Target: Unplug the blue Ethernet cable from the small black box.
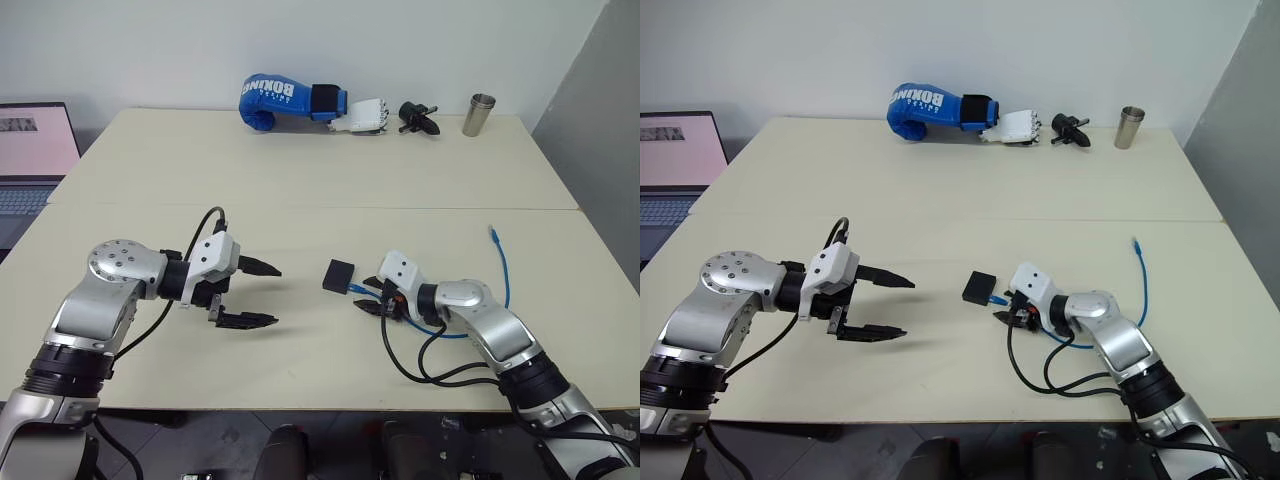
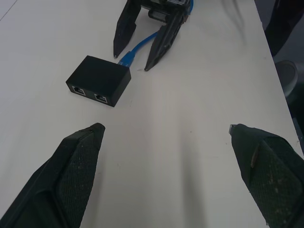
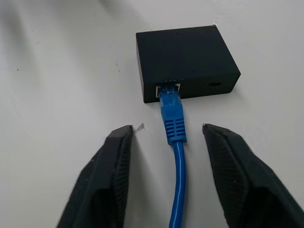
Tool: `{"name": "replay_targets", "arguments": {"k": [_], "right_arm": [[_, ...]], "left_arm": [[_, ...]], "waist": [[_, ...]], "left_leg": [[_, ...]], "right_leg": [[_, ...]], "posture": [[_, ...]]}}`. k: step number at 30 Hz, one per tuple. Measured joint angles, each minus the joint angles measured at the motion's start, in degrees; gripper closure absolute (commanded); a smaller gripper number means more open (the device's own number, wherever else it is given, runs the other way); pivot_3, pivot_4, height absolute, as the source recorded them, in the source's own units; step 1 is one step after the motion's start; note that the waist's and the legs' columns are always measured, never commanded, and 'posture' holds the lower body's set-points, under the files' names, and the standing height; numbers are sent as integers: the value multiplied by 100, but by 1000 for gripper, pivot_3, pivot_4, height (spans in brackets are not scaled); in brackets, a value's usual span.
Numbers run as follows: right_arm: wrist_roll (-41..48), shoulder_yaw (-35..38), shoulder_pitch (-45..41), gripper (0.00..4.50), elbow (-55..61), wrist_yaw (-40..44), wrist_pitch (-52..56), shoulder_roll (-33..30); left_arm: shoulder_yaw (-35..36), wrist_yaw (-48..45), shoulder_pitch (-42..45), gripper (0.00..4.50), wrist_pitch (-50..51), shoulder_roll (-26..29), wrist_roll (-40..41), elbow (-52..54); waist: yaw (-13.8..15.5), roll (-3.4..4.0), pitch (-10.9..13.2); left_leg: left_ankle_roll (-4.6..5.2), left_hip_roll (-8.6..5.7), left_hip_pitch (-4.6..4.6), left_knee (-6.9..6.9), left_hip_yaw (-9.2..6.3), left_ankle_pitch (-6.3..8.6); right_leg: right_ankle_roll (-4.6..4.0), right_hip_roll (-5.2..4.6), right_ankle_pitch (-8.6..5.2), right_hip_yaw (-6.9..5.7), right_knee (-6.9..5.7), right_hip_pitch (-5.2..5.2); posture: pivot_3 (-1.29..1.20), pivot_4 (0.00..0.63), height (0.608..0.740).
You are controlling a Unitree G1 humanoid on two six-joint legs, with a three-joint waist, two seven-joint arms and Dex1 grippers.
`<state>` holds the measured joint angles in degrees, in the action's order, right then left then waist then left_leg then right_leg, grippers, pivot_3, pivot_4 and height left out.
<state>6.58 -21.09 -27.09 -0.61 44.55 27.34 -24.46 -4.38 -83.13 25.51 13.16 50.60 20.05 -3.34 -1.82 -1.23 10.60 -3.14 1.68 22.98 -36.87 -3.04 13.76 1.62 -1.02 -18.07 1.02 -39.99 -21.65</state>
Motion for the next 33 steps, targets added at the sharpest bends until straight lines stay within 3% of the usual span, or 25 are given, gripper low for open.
{"name": "replay_targets", "arguments": {"k": [7,14,24,33], "right_arm": [[-79,29,5,4424,0,-34,-2,41],[-305,79,86,4436,226,-109,-392,-148],[-2092,-149,-289,4440,574,-626,-3355,-936],[-1961,-31,-301,4441,676,-661,-4036,-647]], "left_arm": [[0,35,20,0,25,-70,-48,-140],[64,400,218,0,708,-433,149,-438],[524,1109,594,0,3890,-825,1664,-385],[832,1767,1182,0,4889,-1415,2308,-399]], "waist": [[0,0,0],[2,0,0],[-16,-1,0],[0,-2,0]], "left_leg": [[0,0,0,0,0,0],[0,-2,2,-2,0,0],[0,-1,3,-3,-3,0],[-2,-2,1,-9,-5,-1]], "right_leg": [[0,0,0,0,0,0],[0,-1,0,0,0,-1],[1,0,0,-3,-3,-3],[-1,-4,1,-2,-3,6]], "posture": [[0,150,740],[0,150,740],[0,150,740],[0,150,740]]}}
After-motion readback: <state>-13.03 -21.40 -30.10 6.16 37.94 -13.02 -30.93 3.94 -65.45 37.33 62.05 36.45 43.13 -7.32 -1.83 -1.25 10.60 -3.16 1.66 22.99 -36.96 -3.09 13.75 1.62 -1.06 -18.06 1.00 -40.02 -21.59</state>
